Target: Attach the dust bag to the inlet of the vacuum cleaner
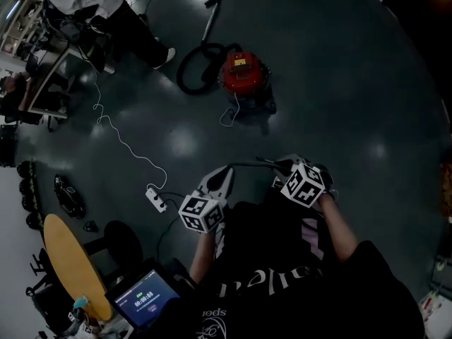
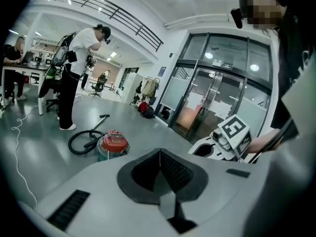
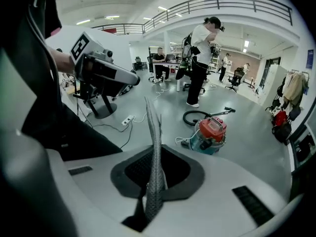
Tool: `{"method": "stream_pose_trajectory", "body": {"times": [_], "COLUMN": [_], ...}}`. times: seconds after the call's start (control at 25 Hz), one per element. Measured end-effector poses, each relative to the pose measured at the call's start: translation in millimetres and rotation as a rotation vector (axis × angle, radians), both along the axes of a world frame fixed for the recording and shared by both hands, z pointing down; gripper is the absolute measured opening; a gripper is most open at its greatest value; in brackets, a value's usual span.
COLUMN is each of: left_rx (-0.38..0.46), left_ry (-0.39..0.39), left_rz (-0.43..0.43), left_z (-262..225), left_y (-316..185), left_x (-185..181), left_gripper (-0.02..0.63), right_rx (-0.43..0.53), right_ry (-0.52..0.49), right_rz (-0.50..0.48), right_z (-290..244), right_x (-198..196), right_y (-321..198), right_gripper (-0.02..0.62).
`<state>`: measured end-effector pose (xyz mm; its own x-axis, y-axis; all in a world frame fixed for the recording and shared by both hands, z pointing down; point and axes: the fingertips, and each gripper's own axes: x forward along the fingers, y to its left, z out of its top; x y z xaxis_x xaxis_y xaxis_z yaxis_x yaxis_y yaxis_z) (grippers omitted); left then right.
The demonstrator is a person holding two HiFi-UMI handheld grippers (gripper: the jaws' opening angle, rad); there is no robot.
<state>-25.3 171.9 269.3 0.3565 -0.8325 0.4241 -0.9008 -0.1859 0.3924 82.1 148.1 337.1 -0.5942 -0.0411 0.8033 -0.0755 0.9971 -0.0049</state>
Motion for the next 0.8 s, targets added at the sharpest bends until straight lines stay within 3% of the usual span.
{"method": "stream_pose_trajectory", "body": {"times": [0.24, 0.48, 0.8], "left_rx": [-0.030, -0.075, -0.125], "left_ry": [-0.003, -0.002, -0.005], "left_rz": [0.054, 0.159, 0.322], "left_z": [19, 44, 97], "left_y": [-58, -116, -201], "left_x": [-13, -42, -97], "left_gripper": [0.006, 0.006, 0.006], "right_rx": [-0.065, -0.112, -0.099], "right_ry": [0.003, 0.010, 0.097], "right_rz": [0.077, 0.186, 0.207], "right_z": [26, 50, 108], "right_x": [-17, -42, -91], "right_y": [-49, -89, -135], "right_gripper": [0.040, 0.040, 0.040]}}
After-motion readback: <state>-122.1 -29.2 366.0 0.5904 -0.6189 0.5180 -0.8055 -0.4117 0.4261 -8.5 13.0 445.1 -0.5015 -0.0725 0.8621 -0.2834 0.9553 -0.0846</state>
